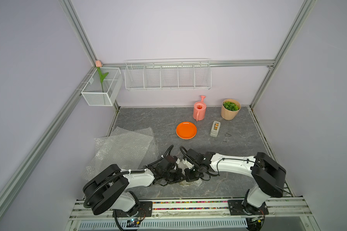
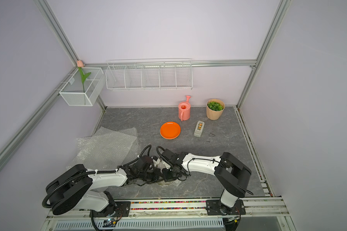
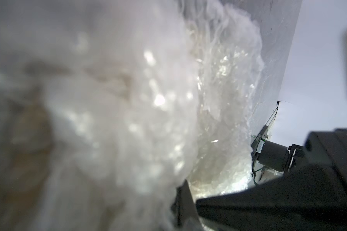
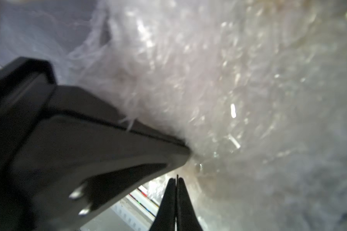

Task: Wrap dinner plates in bubble wrap
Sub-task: Stick the tape on the bubble wrap.

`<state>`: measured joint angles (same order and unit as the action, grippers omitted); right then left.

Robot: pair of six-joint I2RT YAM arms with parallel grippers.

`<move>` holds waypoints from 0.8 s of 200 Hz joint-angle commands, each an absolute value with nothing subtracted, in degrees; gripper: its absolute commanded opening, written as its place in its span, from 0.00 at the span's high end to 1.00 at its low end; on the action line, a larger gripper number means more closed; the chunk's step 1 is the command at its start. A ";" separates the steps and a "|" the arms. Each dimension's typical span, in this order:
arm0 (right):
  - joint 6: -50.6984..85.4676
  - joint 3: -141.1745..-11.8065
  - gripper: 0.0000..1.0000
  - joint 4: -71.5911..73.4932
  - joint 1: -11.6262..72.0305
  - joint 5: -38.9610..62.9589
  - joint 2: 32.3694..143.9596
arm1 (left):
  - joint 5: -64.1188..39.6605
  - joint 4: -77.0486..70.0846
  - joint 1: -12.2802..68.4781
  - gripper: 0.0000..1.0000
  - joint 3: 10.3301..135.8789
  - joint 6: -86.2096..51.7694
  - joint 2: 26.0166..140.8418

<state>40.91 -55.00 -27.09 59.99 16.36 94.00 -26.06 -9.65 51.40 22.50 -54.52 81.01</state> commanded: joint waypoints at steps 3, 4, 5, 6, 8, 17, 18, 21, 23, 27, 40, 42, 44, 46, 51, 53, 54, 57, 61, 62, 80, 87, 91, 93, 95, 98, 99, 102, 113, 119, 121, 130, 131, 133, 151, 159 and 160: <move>45.31 -51.94 0.93 -24.44 62.05 17.48 91.93 | -24.41 -2.57 51.64 1.00 20.39 -55.54 82.35; 45.56 -51.59 0.93 -23.84 62.09 17.66 92.18 | -24.42 -2.60 51.62 1.00 20.39 -55.50 82.31; 45.68 -51.42 0.93 -23.57 62.16 17.75 92.32 | -24.47 -2.58 51.65 1.00 20.39 -55.52 82.29; 45.68 -51.42 0.93 -23.57 62.16 17.75 92.32 | -24.50 -2.56 51.66 1.00 20.39 -55.53 82.32; 45.87 -51.11 0.93 -23.18 62.25 17.82 92.64 | -24.47 -2.57 51.68 1.00 20.39 -55.57 82.35; 46.47 -50.71 0.93 -21.58 62.57 18.34 94.56 | -24.60 -2.59 51.68 1.00 20.38 -55.51 82.42; 46.48 -50.71 0.93 -21.51 62.57 18.36 94.83 | -24.65 -2.57 51.68 1.00 20.34 -55.48 82.39; 46.49 -50.71 0.93 -21.33 62.64 18.37 95.48 | -24.66 -2.47 51.68 1.00 20.34 -55.46 82.39; 46.56 -50.71 0.93 -21.29 62.66 18.41 95.87 | -24.64 -2.51 51.68 1.00 20.38 -55.46 82.38; 46.58 -50.71 0.93 -21.46 62.77 18.38 96.53 | -24.73 -2.39 51.62 1.00 20.38 -55.50 82.42; 46.52 -50.73 0.93 -23.00 62.68 17.27 96.40 | -24.99 -2.32 51.68 1.00 20.29 -55.44 82.41; 46.51 -50.72 0.93 -23.10 62.67 17.12 96.28 | -25.03 -2.34 51.66 1.00 20.23 -55.43 82.39; 46.44 -50.71 0.93 -23.43 62.67 16.71 95.65 | -25.04 -2.32 51.67 1.00 20.22 -55.41 82.34; 46.35 -50.71 0.93 -23.70 62.56 16.48 95.10 | -25.05 -2.25 51.63 1.00 20.15 -55.38 82.33; 46.06 -50.73 0.93 -24.19 62.37 16.06 93.71 | -25.18 -2.25 51.66 1.00 20.13 -55.44 82.34; 45.92 -50.72 0.93 -24.46 62.22 15.88 93.24 | -25.19 -2.28 51.65 1.00 20.06 -55.43 82.31; 45.81 -50.72 0.93 -24.58 62.13 15.85 92.89 | -25.21 -2.28 51.67 1.00 20.05 -55.45 82.33; 45.53 -50.71 0.93 -24.83 61.92 15.75 92.09 | -25.24 -2.28 51.67 1.00 20.00 -55.35 82.24; 45.06 -50.80 0.93 -24.85 61.44 15.73 90.69 | -25.39 -2.41 51.68 1.00 19.95 -55.29 82.25; 44.94 -50.80 0.93 -24.82 61.31 15.78 90.39 | -25.40 -2.44 51.68 1.00 19.95 -55.29 82.26; 43.99 -48.92 0.88 -24.51 57.79 16.82 85.64 | -25.75 -2.32 51.63 1.00 19.95 -55.06 82.39; 43.82 -47.56 0.86 -23.91 55.56 18.03 84.21 | -25.83 -2.22 51.61 1.00 19.95 -54.99 82.41; 43.75 -46.77 0.84 -23.42 54.14 18.92 83.50 | -25.84 -2.06 51.68 1.00 20.03 -54.92 82.44; 43.63 -46.41 0.84 -23.24 53.42 19.41 83.19 | -25.84 -1.99 51.66 1.00 20.08 -54.86 82.44; 43.52 -46.10 0.83 -23.04 52.66 19.88 82.87 | -25.80 -1.88 51.63 1.00 20.12 -54.80 82.49; 43.31 -45.53 0.80 -22.76 51.56 20.61 82.51 | -25.79 -1.71 51.65 1.00 20.10 -54.77 82.49; 43.23 -45.40 0.80 -22.72 51.09 20.85 82.39 | -25.82 -1.64 51.67 1.00 20.12 -54.72 82.51; 42.98 -44.90 0.77 -22.60 49.97 21.39 82.02 | -25.89 -1.48 51.63 1.00 20.25 -54.66 82.52; 41.77 -43.58 0.69 -22.06 46.03 23.65 81.43 | -25.81 -0.97 51.67 1.00 20.38 -54.37 82.61; 41.14 -42.90 0.65 -21.53 43.99 25.16 81.62 | -25.73 -0.79 51.64 1.00 20.39 -54.34 82.56; 40.96 -42.70 0.63 -21.29 43.32 25.74 81.64 | -25.70 -0.66 51.65 1.00 20.39 -54.26 82.58; 40.49 -41.56 0.57 -20.03 40.98 27.78 81.95 | -25.74 -0.20 51.68 1.00 20.44 -54.08 82.61; 40.40 -41.28 0.55 -19.75 40.41 28.26 82.03 | -25.75 -0.15 51.68 1.00 20.46 -54.02 82.57; 40.31 -40.99 0.54 -19.42 39.83 28.69 82.12 | -25.75 -0.04 51.66 1.00 20.54 -53.91 82.56; 40.17 -38.27 0.49 -15.49 36.02 32.96 83.53 | -25.90 0.68 51.68 1.00 20.82 -53.54 82.73; 39.94 -37.68 0.49 -14.14 35.23 34.48 84.69 | -26.06 0.77 51.64 1.00 20.83 -53.52 82.79; 39.88 -37.65 0.48 -13.97 35.15 34.69 84.75 | -26.08 0.78 51.66 1.00 20.83 -53.52 82.79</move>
<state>41.41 -40.40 -18.81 37.89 26.70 82.24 -27.00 -8.97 51.40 22.33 -54.57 80.86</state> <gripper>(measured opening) 0.505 0.047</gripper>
